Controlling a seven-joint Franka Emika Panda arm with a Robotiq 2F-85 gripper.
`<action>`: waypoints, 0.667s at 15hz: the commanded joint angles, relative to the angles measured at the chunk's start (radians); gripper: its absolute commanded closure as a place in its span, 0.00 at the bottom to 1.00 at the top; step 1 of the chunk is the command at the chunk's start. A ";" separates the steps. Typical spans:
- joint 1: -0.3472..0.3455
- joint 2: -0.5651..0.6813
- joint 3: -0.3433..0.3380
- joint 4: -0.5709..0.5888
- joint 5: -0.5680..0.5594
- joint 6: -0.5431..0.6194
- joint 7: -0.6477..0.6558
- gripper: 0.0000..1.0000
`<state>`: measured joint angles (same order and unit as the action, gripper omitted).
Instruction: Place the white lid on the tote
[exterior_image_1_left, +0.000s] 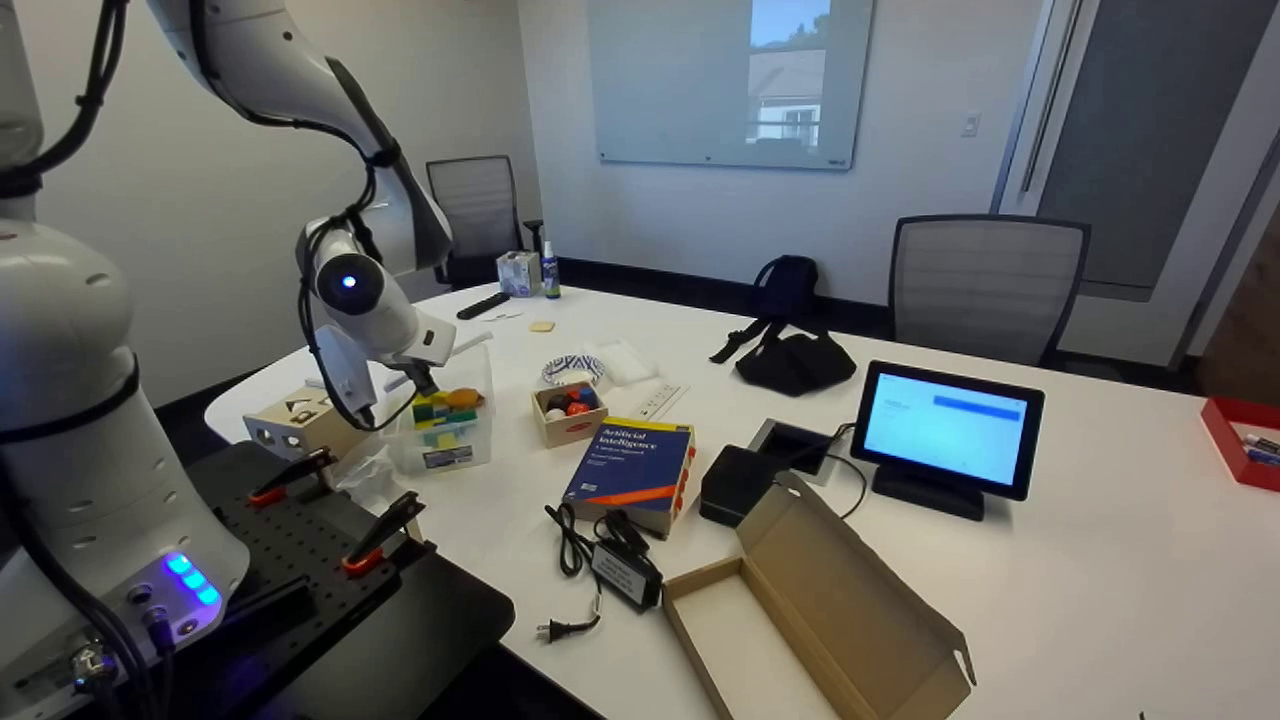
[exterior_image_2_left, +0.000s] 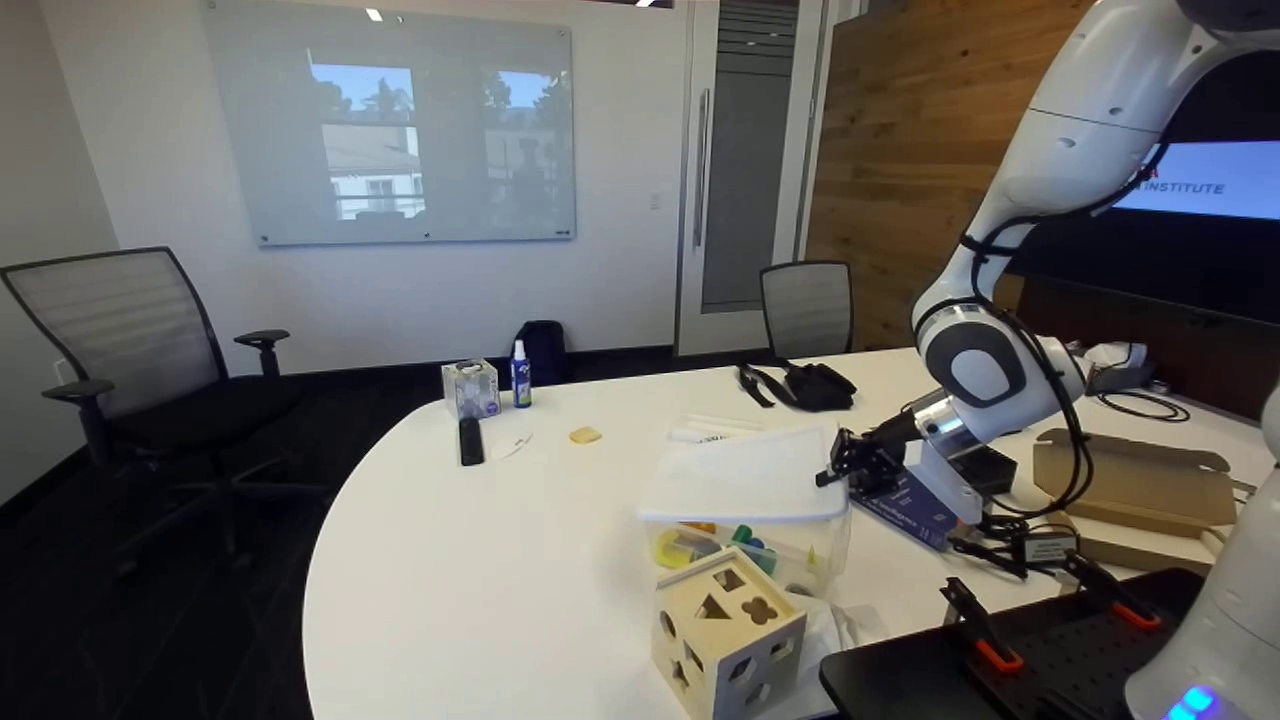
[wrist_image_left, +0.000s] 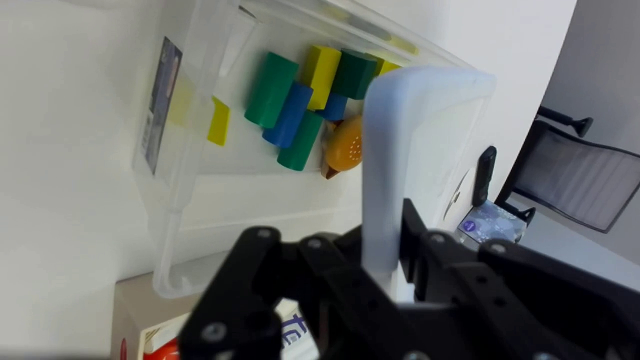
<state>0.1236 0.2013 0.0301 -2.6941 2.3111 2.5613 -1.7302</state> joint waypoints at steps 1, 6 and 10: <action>0.045 0.009 -0.014 0.002 0.080 0.075 -0.083 0.99; 0.070 0.027 -0.006 0.010 0.101 0.134 -0.086 0.95; 0.083 0.031 -0.006 0.012 0.083 0.180 -0.063 0.53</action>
<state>0.1761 0.2119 0.0296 -2.6940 2.3962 2.6593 -1.8038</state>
